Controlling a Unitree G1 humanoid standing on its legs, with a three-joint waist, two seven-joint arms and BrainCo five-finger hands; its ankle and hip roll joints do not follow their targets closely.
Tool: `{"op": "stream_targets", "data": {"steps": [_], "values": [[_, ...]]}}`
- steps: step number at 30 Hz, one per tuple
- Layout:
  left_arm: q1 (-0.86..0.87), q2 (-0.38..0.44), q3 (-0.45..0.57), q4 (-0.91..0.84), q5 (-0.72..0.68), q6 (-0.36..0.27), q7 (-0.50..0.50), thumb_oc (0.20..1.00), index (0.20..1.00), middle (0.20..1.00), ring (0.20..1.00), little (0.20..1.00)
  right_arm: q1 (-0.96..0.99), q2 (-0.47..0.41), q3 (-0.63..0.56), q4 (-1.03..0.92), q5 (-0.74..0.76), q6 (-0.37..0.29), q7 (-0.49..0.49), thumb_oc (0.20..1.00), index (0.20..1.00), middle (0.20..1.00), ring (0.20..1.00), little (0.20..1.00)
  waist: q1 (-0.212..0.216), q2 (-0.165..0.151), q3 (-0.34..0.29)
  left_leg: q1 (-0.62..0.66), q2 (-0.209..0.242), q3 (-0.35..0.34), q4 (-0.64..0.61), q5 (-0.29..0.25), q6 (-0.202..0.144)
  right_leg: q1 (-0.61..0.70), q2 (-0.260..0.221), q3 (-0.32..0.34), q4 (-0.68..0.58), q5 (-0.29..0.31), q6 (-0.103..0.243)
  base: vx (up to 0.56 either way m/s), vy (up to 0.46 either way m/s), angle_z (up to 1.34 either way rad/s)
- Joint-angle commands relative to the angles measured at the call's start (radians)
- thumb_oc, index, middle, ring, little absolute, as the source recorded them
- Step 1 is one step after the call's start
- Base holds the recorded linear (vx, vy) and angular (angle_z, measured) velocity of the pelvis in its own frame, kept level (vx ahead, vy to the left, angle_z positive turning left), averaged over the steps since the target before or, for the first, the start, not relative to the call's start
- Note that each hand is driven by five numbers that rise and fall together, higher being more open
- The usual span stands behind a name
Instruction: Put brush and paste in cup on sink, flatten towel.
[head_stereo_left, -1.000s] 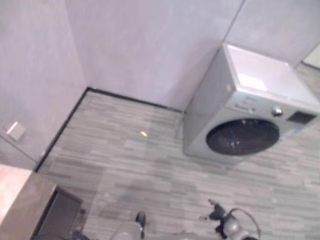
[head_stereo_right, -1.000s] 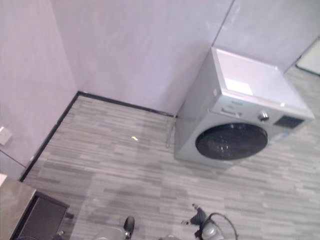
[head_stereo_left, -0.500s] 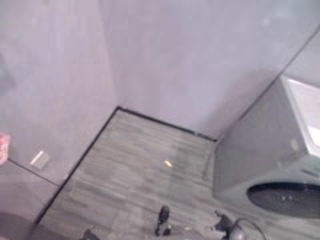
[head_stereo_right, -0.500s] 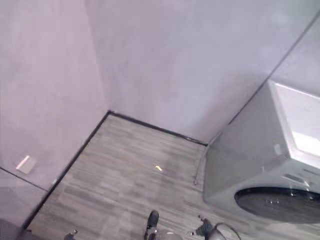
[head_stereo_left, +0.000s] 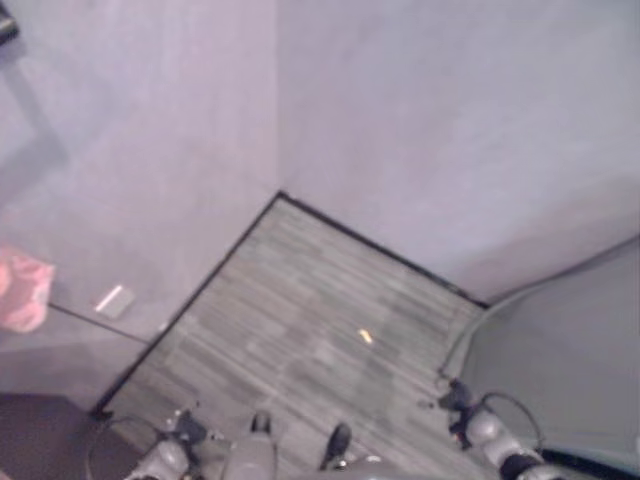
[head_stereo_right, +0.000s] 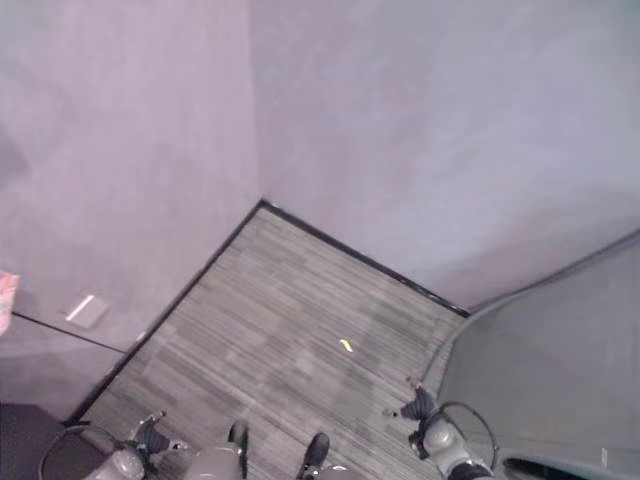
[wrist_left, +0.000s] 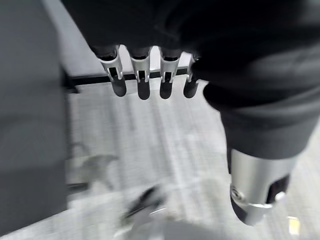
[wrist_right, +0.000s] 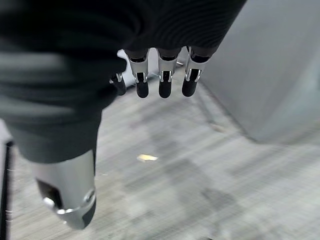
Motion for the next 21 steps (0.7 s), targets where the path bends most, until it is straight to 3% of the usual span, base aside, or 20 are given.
{"op": "stream_targets", "data": {"steps": [1, 2, 3, 4, 5, 6, 8, 9, 10, 11, 12, 13, 14, 15, 19, 21], "values": [[0.003, 0.026, 0.006, 0.032, 0.012, -0.008, 0.012, 1.0, 1.0, 1.0, 1.0, 1.0, 0.015, -0.018, 0.014, -0.021, 0.012, -0.019, 0.001, 1.0, 1.0, 1.0, 1.0, 1.0, 0.021, 0.015, -0.006, 0.138, -0.032, -0.035, -0.059, -0.037, -0.021, -0.038, -0.006, 0.017, 0.143, -0.027, 0.114, 0.21, 0.266, -0.12], [0.01, 0.03, 0.017, 0.039, -0.001, -0.009, 0.01, 1.0, 1.0, 1.0, 1.0, 1.0, 0.011, -0.006, 0.016, -0.041, 0.01, -0.021, 0.008, 1.0, 1.0, 1.0, 1.0, 1.0, 0.02, 0.022, -0.001, 0.162, -0.041, -0.051, -0.064, -0.044, 0.003, -0.061, -0.035, 0.031, 0.267, -0.009, 0.127, 0.12, 0.173, 0.02], [0.01, 0.03, 0.017, 0.039, -0.002, -0.009, 0.01, 1.0, 1.0, 1.0, 1.0, 1.0, 0.011, -0.006, 0.016, -0.042, 0.01, -0.021, 0.008, 1.0, 1.0, 1.0, 1.0, 1.0, 0.02, 0.022, -0.001, 0.162, -0.043, -0.051, -0.064, -0.045, 0.004, -0.064, -0.038, 0.033, 0.273, -0.011, 0.129, 0.19, 0.27, 0.19], [0.016, 0.033, 0.02, 0.044, -0.005, -0.008, 0.01, 1.0, 1.0, 1.0, 1.0, 1.0, 0.012, 0.001, 0.013, -0.058, 0.018, -0.023, 0.011, 1.0, 1.0, 1.0, 1.0, 1.0, 0.017, 0.025, 0.003, 0.175, -0.056, -0.066, -0.061, -0.056, 0.024, -0.086, -0.055, 0.057, 0.359, 0.016, 0.14, 0.13, 0.216, 0.15], [0.021, 0.034, 0.025, 0.053, -0.009, -0.007, 0.009, 1.0, 1.0, 1.0, 1.0, 1.0, 0.015, 0.008, 0.017, -0.082, 0.024, -0.026, 0.022, 1.0, 1.0, 1.0, 1.0, 1.0, 0.007, 0.027, 0.01, 0.193, -0.072, -0.077, -0.063, -0.064, 0.045, -0.121, -0.077, 0.093, 0.459, 0.045, 0.151, 0.17, 0.323, 0.26], [0.016, 0.035, 0.029, 0.065, -0.02, -0.007, 0.012, 1.0, 1.0, 1.0, 1.0, 1.0, 0.023, 0.011, 0.031, -0.131, 0.019, -0.033, 0.035, 1.0, 1.0, 1.0, 1.0, 1.0, -0.018, 0.033, 0.036, 0.209, -0.082, -0.098, -0.056, -0.049, 0.068, -0.203, -0.069, 0.185, 0.598, 0.091, 0.147, 0.1, 0.222, 0.31], [0.017, 0.034, 0.031, 0.065, -0.025, -0.006, 0.011, 1.0, 1.0, 1.0, 1.0, 1.0, 0.032, 0.01, 0.031, -0.145, 0.021, -0.036, 0.037, 1.0, 1.0, 1.0, 1.0, 1.0, -0.023, 0.04, 0.04, 0.223, -0.077, -0.111, -0.055, -0.036, 0.067, -0.226, -0.051, 0.219, 0.605, 0.083, 0.142, 0.1, 0.087, 0.44], [0.014, 0.033, 0.036, 0.066, -0.035, -0.006, 0.012, 1.0, 1.0, 1.0, 1.0, 1.0, 0.047, 0.01, 0.034, -0.163, 0.025, -0.038, 0.045, 1.0, 1.0, 1.0, 1.0, 1.0, -0.026, 0.044, 0.037, 0.237, -0.074, -0.127, -0.066, -0.025, 0.062, -0.229, -0.04, 0.236, 0.56, 0.065, 0.132, 0.3, -0.018, 0.75], [0.0, 0.039, 0.04, 0.056, -0.052, -0.014, 0.021, 1.0, 1.0, 1.0, 1.0, 1.0, 0.074, 0.002, 0.046, -0.164, 0.013, -0.041, 0.058, 1.0, 1.0, 1.0, 1.0, 1.0, -0.024, 0.052, 0.021, 0.242, -0.056, -0.175, -0.073, -0.018, 0.042, -0.202, -0.049, 0.268, 0.341, 0.05, 0.117, 0.25, -0.043, 0.79], [0.0, 0.039, 0.04, 0.056, -0.052, -0.014, 0.021, 1.0, 1.0, 1.0, 1.0, 1.0, 0.074, 0.002, 0.046, -0.164, 0.013, -0.041, 0.058, 1.0, 1.0, 1.0, 1.0, 1.0, -0.026, 0.053, 0.02, 0.24, -0.055, -0.176, -0.072, -0.018, 0.042, -0.2, -0.048, 0.266, 0.336, 0.053, 0.117, 0.26, -0.103, 1.07], [-0.014, 0.041, 0.034, 0.057, -0.055, -0.017, 0.025, 1.0, 1.0, 1.0, 1.0, 1.0, 0.082, 0.0, 0.046, -0.158, 0.013, -0.04, 0.056, 1.0, 1.0, 1.0, 1.0, 1.0, -0.031, 0.055, 0.015, 0.236, -0.05, -0.209, -0.063, -0.025, 0.029, -0.189, -0.047, 0.331, 0.197, 0.078, 0.116, 0.25, -0.193, 1.25], [-0.045, 0.044, 0.014, 0.049, -0.061, -0.024, 0.033, 1.0, 1.0, 1.0, 1.0, 1.0, 0.095, -0.007, 0.051, -0.161, 0.005, -0.035, 0.056, 1.0, 1.0, 1.0, 1.0, 1.0, -0.049, 0.05, 0.013, 0.237, -0.042, -0.277, -0.062, -0.031, 0.014, -0.213, -0.049, 0.482, 0.136, 0.145, 0.135, 0.36, -0.37, 1.22], [-0.063, 0.043, -0.003, 0.046, -0.061, -0.029, 0.034, 1.0, 1.0, 1.0, 1.0, 1.0, 0.097, -0.01, 0.061, -0.169, -0.004, -0.036, 0.064, 1.0, 1.0, 1.0, 1.0, 1.0, -0.057, 0.037, 0.016, 0.248, -0.033, -0.324, -0.069, -0.026, 0.0, -0.207, -0.018, 0.532, 0.163, 0.132, 0.151, 0.44, -0.558, 1.5], [-0.072, 0.047, -0.017, 0.028, -0.053, -0.027, 0.037, 1.0, 1.0, 1.0, 1.0, 1.0, 0.102, -0.007, 0.067, -0.159, -0.014, -0.04, 0.068, 1.0, 1.0, 1.0, 1.0, 1.0, -0.048, 0.017, -0.003, 0.239, -0.02, -0.358, -0.072, -0.01, -0.019, -0.168, -0.021, 0.445, 0.138, 0.08, 0.14, 0.39, -0.564, 1.44], [-0.06, 0.042, -0.007, 0.03, -0.08, -0.026, 0.039, 1.0, 1.0, 1.0, 1.0, 1.0, 0.105, -0.029, 0.075, -0.159, -0.008, -0.05, 0.076, 1.0, 1.0, 1.0, 1.0, 1.0, -0.055, 0.012, -0.023, 0.251, 0.031, -0.42, -0.132, 0.041, -0.06, -0.14, 0.013, 0.349, 0.153, 0.007, 0.111, 0.22, -0.402, 1.57], [-0.059, 0.042, -0.002, 0.033, -0.1, -0.03, 0.045, 1.0, 1.0, 1.0, 1.0, 1.0, 0.088, -0.043, 0.073, -0.124, 0.008, -0.055, 0.068, 1.0, 1.0, 1.0, 1.0, 1.0, -0.047, 0.002, -0.035, 0.231, 0.09, -0.461, -0.207, 0.136, -0.11, -0.129, 0.04, 0.258, 0.157, -0.035, 0.083, 0.15, -0.448, 0.91]]}}
